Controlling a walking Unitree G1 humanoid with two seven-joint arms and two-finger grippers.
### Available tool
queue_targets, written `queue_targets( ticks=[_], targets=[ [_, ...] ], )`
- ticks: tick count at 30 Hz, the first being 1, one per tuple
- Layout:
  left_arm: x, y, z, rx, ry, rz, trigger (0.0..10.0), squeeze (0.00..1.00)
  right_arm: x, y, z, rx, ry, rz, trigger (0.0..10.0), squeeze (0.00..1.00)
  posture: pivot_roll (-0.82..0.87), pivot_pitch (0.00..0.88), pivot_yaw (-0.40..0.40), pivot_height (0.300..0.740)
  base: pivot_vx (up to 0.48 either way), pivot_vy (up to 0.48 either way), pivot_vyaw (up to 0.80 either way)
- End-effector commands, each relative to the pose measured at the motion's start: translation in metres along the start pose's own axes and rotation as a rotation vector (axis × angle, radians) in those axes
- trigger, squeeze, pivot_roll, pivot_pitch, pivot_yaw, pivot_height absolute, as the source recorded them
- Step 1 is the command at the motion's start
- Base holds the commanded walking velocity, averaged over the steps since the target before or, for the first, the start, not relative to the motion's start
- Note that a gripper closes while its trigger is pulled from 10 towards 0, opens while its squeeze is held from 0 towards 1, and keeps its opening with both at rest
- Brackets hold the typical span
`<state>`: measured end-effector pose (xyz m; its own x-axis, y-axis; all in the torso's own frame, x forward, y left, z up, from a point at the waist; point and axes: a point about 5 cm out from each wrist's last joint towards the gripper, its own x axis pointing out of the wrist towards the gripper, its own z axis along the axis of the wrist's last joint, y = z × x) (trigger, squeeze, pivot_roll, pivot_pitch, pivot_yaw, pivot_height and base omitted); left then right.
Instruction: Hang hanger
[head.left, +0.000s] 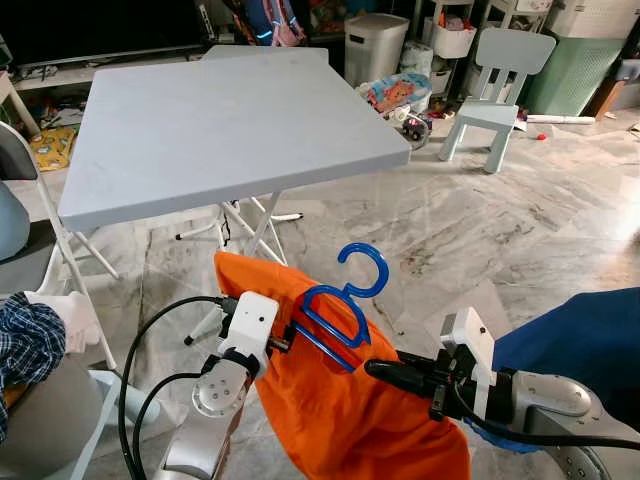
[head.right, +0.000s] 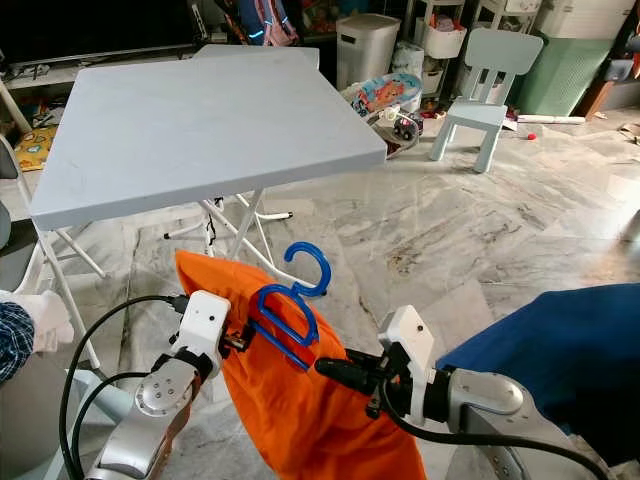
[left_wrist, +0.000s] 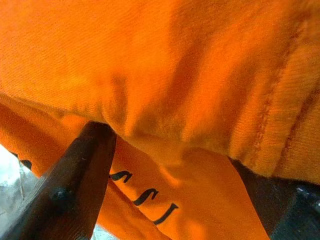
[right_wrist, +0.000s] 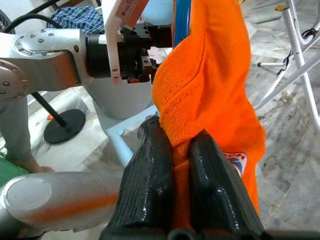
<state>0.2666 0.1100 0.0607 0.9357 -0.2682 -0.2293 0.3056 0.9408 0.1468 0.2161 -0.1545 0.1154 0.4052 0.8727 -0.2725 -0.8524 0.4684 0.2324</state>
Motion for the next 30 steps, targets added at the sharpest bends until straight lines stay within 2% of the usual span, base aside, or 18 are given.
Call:
queue_targets(
  ticks=[1,5,9,21,30],
  targets=[
    [0.002,0.004,0.004,0.005,-0.028,0.002,0.0,0.00,-0.001,0.007,0.008,-0.014,0.001,0.085,10.0,0.00,0.01,0.027,-0.031,0.740,0.000,0.000,0.00],
    [0.000,0.007,0.003,0.006,-0.028,0.010,0.0,0.00,-0.005,0.008,0.004,-0.012,0.040,0.103,10.0,0.00,0.01,0.027,-0.031,0.740,0.000,0.000,0.00],
    [0.000,0.009,0.001,0.002,-0.024,0.015,0.0,0.00,-0.011,-0.002,-0.001,-0.038,0.078,0.023,10.0,0.00,0.01,0.031,-0.035,0.740,0.000,0.000,0.00],
    [-0.002,0.008,-0.002,-0.022,-0.011,0.018,0.0,0.00,-0.006,-0.017,0.000,-0.106,0.113,-0.105,10.0,0.00,0.01,0.041,-0.043,0.740,0.000,0.000,0.00],
    [-0.001,0.008,-0.002,-0.033,-0.009,0.028,0.0,0.00,-0.005,-0.023,-0.003,-0.154,0.150,-0.145,10.0,0.00,0.00,0.047,-0.047,0.740,0.000,0.000,0.00]
  ],
)
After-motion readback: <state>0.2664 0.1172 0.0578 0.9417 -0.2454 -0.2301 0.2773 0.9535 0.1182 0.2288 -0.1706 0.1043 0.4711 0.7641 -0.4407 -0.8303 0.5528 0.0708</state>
